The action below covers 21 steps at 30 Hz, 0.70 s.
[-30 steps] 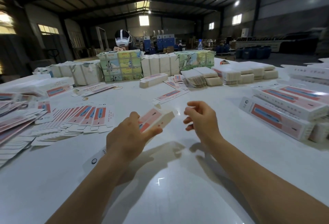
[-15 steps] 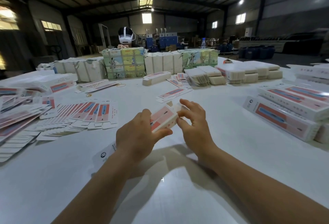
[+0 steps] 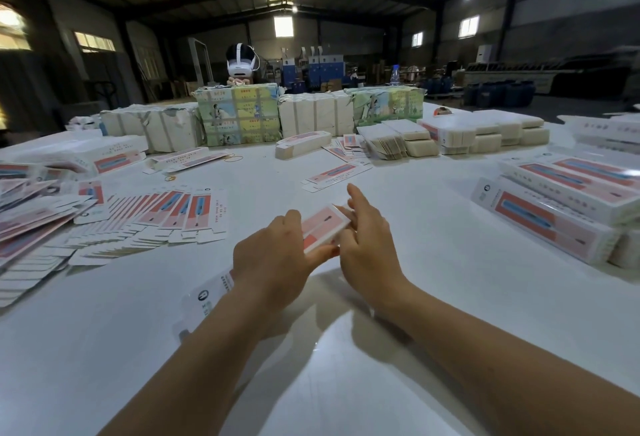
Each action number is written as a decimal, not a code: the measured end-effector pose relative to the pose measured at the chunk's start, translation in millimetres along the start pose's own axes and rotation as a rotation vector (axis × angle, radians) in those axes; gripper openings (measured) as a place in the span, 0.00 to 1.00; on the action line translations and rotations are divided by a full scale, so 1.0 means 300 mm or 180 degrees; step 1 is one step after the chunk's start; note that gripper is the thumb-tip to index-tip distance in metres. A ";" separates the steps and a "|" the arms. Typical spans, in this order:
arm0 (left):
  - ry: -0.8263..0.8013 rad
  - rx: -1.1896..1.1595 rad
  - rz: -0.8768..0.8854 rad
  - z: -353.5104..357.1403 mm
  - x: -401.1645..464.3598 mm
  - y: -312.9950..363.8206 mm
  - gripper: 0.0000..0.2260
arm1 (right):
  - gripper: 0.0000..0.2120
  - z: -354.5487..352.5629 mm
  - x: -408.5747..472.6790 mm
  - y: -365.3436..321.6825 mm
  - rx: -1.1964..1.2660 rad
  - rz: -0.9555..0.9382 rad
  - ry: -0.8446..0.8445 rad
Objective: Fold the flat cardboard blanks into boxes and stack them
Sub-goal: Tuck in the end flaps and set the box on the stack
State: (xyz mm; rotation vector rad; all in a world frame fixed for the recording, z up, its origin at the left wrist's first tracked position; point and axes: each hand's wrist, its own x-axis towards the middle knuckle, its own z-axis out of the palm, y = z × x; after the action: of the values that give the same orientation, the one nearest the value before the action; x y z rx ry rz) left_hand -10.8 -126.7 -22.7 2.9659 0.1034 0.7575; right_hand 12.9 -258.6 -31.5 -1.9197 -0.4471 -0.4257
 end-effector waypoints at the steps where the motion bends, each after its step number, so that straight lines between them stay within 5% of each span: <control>1: 0.0032 -0.0002 -0.0006 0.000 0.000 -0.001 0.27 | 0.27 -0.002 0.000 0.001 -0.0004 -0.0033 -0.0023; 7: 0.0155 -0.0305 -0.0007 -0.011 0.001 -0.014 0.25 | 0.26 -0.039 0.048 0.007 0.0757 0.0462 0.0211; 10: 0.0141 -0.0193 0.0141 -0.010 -0.008 0.000 0.28 | 0.19 -0.059 0.077 0.014 0.2537 0.1668 -0.0183; 12: 0.0113 -0.0077 0.0226 -0.007 -0.011 0.007 0.29 | 0.10 -0.065 0.081 0.020 0.3204 0.1849 -0.0389; 15: 0.0160 -0.0097 0.0291 -0.002 -0.007 0.008 0.26 | 0.03 -0.049 0.070 0.031 0.1877 0.0989 -0.0165; 18: 0.0150 0.0110 0.0328 0.010 -0.008 0.015 0.24 | 0.10 -0.028 0.041 0.039 -0.0209 -0.0232 -0.0046; 21: 0.0121 0.0298 0.0348 0.023 -0.010 0.014 0.20 | 0.09 -0.012 0.024 0.035 -0.0781 -0.0557 -0.0269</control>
State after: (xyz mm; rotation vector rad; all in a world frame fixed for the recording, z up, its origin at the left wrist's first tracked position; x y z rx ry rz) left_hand -9.8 -131.6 -29.8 3.0677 -0.0218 0.8444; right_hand 24.1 -264.9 -35.1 -2.1497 -0.6465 -0.5346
